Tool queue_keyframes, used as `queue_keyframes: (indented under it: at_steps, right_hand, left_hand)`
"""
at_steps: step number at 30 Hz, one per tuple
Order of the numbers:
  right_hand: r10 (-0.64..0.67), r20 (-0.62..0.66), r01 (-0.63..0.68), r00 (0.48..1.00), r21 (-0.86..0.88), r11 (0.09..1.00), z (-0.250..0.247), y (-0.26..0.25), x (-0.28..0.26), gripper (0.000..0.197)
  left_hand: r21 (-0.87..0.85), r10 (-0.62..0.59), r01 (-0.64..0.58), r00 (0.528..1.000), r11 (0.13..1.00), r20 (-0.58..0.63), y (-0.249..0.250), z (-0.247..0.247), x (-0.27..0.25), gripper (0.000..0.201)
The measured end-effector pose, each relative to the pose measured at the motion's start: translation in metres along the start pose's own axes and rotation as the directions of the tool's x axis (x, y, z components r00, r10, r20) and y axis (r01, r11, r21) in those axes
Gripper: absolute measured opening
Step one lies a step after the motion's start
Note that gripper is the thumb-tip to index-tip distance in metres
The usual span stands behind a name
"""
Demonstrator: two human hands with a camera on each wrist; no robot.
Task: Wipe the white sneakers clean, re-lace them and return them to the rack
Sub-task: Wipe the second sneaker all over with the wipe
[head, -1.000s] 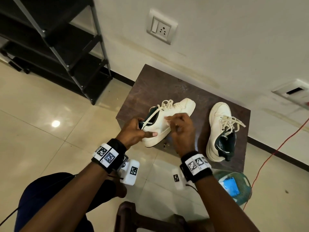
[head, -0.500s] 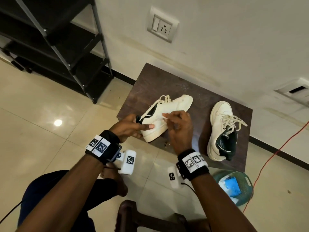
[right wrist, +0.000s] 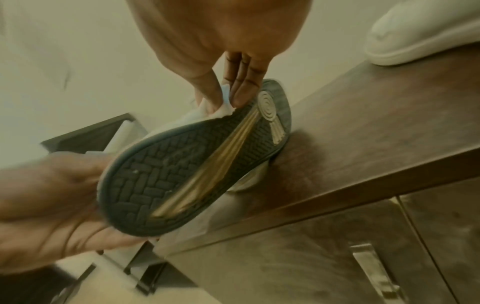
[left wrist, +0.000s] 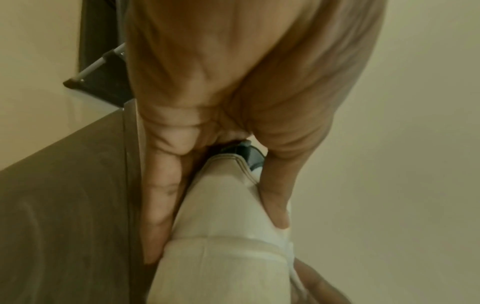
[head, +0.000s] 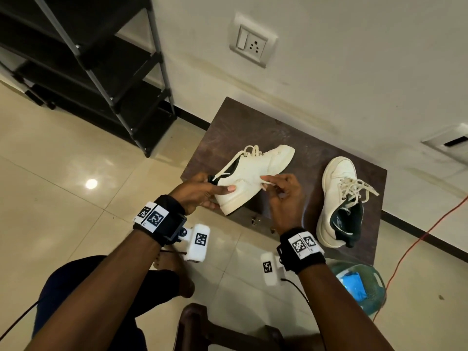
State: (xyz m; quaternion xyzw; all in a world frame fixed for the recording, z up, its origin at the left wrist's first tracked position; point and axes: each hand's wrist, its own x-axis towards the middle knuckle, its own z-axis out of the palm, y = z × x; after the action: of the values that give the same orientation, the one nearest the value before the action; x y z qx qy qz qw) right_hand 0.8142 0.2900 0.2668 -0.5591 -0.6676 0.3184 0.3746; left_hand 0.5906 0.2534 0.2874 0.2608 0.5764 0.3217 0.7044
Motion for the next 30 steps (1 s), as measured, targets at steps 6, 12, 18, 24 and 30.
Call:
queue_keyframes:
  at_steps: [6, 12, 18, 24, 30]
  right_hand:
    - [-0.119, 0.249, 0.104, 0.961, 0.072, 0.992, 0.015, -0.041, -0.044, 0.024]
    - [0.045, 0.065, -0.046, 0.997, 0.020, 0.999, -0.001, -0.010, -0.003, 0.022]
    - [-0.177, 0.285, 0.186, 0.942, -0.005, 0.983, 0.011, -0.036, -0.031, 0.024]
    - [0.000, 0.079, 0.005, 0.997, -0.060, 0.998, 0.006, -0.018, 0.016, 0.024]
    - [-0.203, 0.229, 0.217, 0.952, -0.036, 0.976, 0.009, -0.032, -0.026, 0.024]
  left_hand:
    - [-0.061, -0.065, 0.063, 0.997, 0.996, -0.033, 0.003, -0.004, 0.006, 0.049]
    - [-0.086, -0.087, 0.084, 0.996, 0.993, -0.027, 0.003, -0.002, 0.005, 0.042]
    - [-0.087, -0.082, 0.080, 0.996, 0.993, -0.019, 0.005, -0.004, 0.005, 0.034]
    - [-0.154, -0.106, 0.104, 0.994, 0.982, 0.000, 0.004, -0.002, 0.006, 0.030]
    - [-0.121, -0.108, 0.107, 0.994, 0.987, 0.005, 0.004, -0.004, 0.006, 0.035]
